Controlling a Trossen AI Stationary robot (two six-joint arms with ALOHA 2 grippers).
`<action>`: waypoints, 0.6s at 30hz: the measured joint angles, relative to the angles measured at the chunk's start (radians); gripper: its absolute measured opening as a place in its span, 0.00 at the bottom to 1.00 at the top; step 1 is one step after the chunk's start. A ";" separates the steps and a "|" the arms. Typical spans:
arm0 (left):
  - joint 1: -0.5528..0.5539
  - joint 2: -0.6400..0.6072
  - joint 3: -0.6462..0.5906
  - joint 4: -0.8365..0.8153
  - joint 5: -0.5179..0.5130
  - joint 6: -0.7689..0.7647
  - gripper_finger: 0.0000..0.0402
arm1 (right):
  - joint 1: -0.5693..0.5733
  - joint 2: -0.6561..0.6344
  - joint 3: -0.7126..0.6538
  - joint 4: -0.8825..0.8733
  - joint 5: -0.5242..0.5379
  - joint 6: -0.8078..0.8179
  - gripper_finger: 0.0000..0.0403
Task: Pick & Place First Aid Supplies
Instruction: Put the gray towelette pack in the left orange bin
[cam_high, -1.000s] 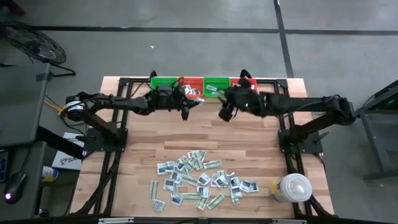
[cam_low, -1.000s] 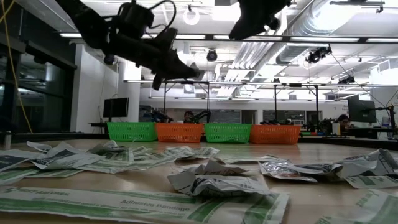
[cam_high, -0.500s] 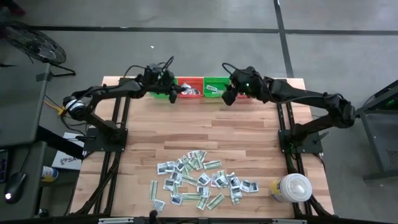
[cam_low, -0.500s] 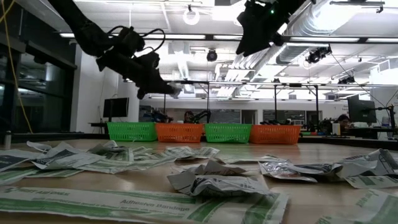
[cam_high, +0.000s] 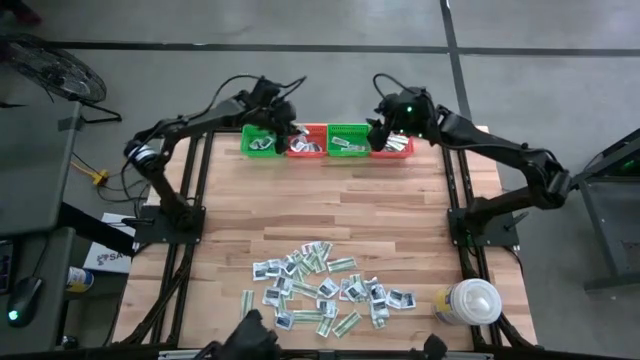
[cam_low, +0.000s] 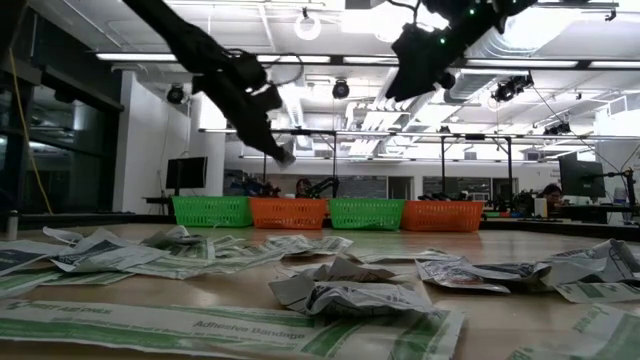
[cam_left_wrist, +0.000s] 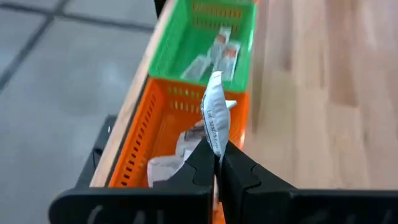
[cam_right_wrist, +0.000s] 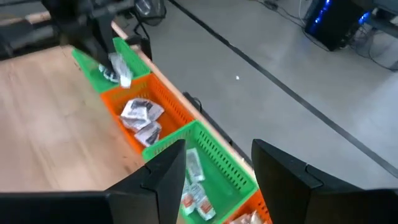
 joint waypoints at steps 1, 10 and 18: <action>-0.001 0.022 0.034 -0.052 -0.021 0.013 0.00 | -0.020 0.000 0.000 0.011 -0.025 -0.014 0.44; -0.019 0.212 0.280 -0.308 -0.121 0.138 0.00 | -0.166 0.006 0.000 0.096 -0.260 -0.073 0.44; -0.018 0.346 0.372 -0.331 -0.050 0.033 0.00 | -0.219 0.022 0.000 0.083 -0.336 -0.161 0.44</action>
